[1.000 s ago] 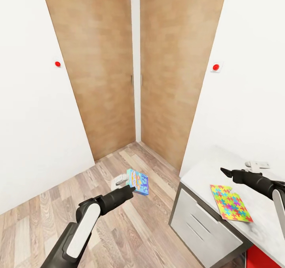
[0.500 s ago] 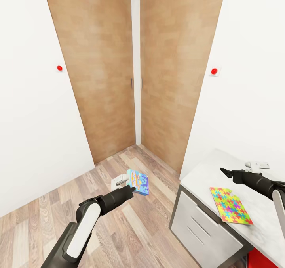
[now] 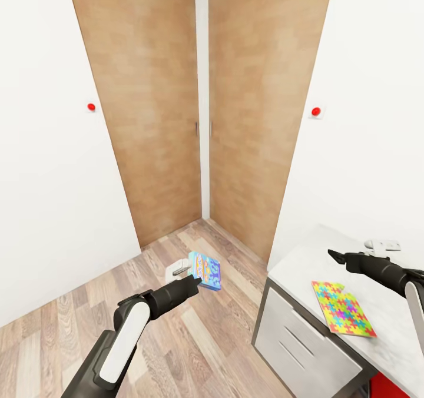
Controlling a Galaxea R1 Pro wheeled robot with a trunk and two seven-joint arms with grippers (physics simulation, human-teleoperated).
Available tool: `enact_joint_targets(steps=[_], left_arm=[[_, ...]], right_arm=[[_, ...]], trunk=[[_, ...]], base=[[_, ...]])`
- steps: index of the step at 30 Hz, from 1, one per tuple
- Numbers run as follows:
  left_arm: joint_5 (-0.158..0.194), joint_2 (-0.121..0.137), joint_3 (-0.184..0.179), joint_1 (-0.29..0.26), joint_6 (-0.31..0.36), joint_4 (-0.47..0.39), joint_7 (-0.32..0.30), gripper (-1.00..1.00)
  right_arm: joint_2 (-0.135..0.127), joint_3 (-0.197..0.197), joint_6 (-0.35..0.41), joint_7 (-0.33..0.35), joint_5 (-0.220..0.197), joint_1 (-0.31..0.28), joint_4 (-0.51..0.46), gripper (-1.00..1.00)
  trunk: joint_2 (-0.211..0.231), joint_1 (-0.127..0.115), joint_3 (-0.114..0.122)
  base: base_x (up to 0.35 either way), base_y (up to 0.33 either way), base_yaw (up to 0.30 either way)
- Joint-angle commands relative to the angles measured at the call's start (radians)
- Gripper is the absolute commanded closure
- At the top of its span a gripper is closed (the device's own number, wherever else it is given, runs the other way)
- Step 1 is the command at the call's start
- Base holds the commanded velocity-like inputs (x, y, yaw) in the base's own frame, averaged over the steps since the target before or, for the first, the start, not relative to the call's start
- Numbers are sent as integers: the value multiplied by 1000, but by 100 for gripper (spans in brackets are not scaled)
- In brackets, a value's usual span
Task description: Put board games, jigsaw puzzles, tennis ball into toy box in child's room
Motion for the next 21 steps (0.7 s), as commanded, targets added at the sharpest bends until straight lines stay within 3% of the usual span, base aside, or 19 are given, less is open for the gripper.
enact_joint_targets(steps=[1,12,15,16,21], left_arm=[[9,0,0,-1,4,-1,9,100],[10,1,0,-1,4,-1,6,100],[9,0,0,-1,3,-1,6,100],[10,0,0,-1,3,-1,7,100],[14,-1,1,-1,4,-8,9,100]], right_arm=[[0,-1,6,0,-6,-1,-1,-100],[0,-2,5,25,-6,-1,-1,-100],[0,-3,5,45,-5,-1,-1,-100],[0,-4,5,87,-5,-1,-1,-100],[0,-4,4,100,-5,-1,-1,-100]], trunk=[[-2,1,-1],[-2,1,6],[-2,1,7],[-2,1,7],[-2,1,7]], base=[[0,0,0],[0,0,-10],[0,0,-133],[0,0,-248],[0,0,-267]])
